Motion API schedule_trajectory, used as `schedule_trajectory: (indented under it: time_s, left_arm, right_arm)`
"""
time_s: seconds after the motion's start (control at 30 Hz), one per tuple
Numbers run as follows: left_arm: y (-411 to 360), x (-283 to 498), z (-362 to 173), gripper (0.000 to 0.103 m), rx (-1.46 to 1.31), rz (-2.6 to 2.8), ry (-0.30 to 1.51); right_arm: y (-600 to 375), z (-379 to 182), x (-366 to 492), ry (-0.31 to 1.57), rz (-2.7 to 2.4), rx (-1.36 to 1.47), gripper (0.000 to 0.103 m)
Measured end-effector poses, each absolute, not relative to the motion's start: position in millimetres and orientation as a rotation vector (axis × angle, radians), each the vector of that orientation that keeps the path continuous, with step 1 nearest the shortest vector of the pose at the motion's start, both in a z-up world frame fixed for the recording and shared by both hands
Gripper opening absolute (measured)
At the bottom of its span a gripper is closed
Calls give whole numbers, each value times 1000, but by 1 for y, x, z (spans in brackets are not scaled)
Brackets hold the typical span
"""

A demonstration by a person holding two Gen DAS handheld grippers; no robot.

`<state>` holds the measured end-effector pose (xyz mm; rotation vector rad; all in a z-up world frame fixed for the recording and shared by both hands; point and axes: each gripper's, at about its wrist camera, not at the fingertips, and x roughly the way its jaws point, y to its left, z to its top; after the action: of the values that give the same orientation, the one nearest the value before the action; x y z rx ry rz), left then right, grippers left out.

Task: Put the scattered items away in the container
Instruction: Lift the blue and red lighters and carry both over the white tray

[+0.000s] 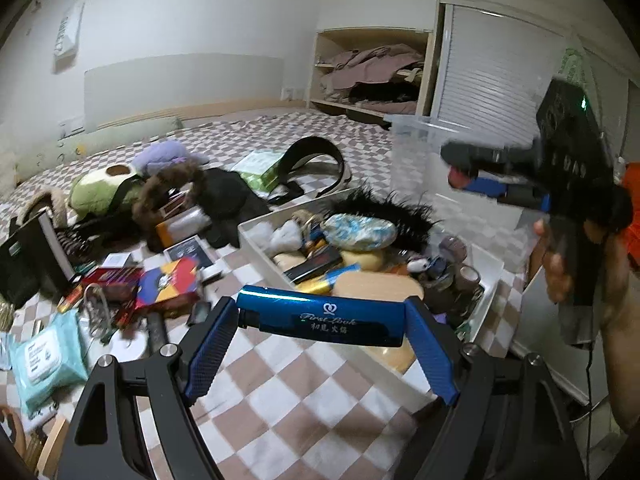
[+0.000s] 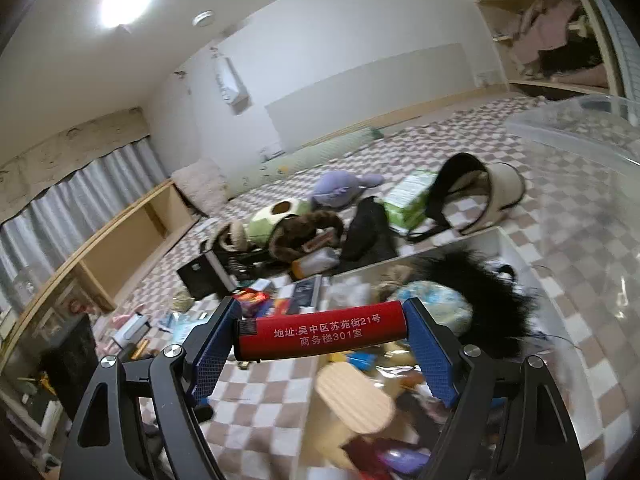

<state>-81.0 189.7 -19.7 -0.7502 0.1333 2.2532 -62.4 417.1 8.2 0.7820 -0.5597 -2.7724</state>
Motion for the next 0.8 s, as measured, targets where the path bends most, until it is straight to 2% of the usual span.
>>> schedule_trajectory:
  time_s: [0.37, 0.8]
  left_arm:
    - [223, -92, -2, 84, -734, 2230, 147]
    - [261, -115, 5, 84, -770, 2195, 141]
  right_arm:
    - [447, -34, -52, -603, -2790, 929, 82]
    - [434, -71, -36, -500, -2765, 1065, 82]
